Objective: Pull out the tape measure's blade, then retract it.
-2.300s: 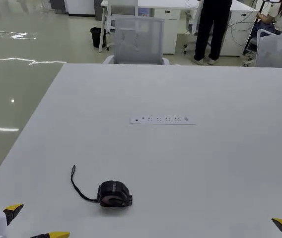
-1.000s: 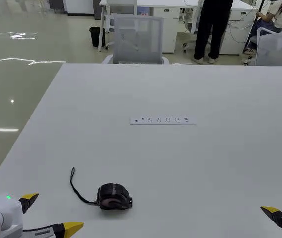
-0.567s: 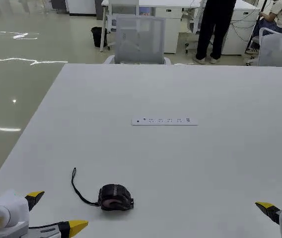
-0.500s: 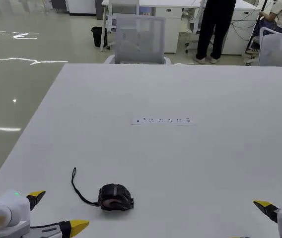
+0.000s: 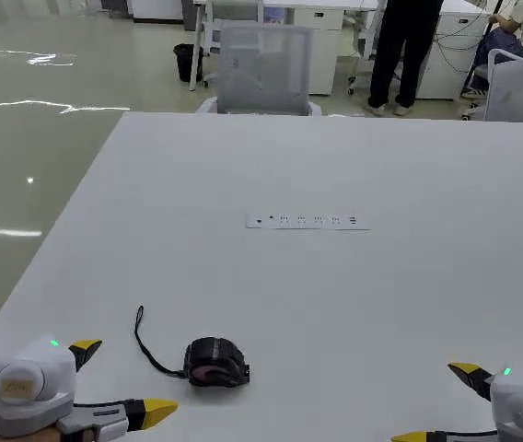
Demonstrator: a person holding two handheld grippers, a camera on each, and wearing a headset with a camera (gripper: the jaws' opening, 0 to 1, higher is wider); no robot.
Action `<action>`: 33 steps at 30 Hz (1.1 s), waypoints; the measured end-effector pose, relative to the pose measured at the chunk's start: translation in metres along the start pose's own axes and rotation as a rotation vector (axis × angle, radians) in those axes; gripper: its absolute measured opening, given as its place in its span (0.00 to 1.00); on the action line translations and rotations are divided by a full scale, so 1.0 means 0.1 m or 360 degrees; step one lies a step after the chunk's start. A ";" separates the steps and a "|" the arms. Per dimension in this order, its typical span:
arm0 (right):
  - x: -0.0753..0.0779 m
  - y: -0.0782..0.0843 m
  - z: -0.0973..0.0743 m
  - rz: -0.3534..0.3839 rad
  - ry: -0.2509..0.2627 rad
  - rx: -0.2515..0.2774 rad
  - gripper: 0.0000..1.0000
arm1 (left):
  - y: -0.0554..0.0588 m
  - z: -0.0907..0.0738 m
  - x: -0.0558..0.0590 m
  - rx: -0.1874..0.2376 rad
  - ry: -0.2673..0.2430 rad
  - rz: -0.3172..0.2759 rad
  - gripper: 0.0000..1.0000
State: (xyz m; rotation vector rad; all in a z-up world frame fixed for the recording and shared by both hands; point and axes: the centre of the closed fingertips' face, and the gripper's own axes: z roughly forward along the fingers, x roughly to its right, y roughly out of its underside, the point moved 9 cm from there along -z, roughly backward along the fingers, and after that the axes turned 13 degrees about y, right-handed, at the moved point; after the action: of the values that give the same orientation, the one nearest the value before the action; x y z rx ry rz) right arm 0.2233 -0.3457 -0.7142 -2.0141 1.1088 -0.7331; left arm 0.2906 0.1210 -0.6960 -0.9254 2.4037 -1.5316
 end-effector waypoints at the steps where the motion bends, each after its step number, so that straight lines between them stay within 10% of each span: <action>1: -0.01 -0.01 0.01 -0.0003 -0.0005 0.0001 0.98 | -0.01 0.01 -0.01 -0.0008 0.0008 0.0012 0.99; 33: -0.49 -0.80 0.72 -0.0252 -0.0352 0.0112 0.93 | -0.57 0.60 -0.04 -0.0372 0.0384 0.0492 0.99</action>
State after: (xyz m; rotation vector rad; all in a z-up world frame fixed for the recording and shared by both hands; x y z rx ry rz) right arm 0.2915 -0.2509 -0.6991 -2.0822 0.7935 -0.6016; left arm 0.3434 0.0608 -0.6759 -0.3882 2.7789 -1.3351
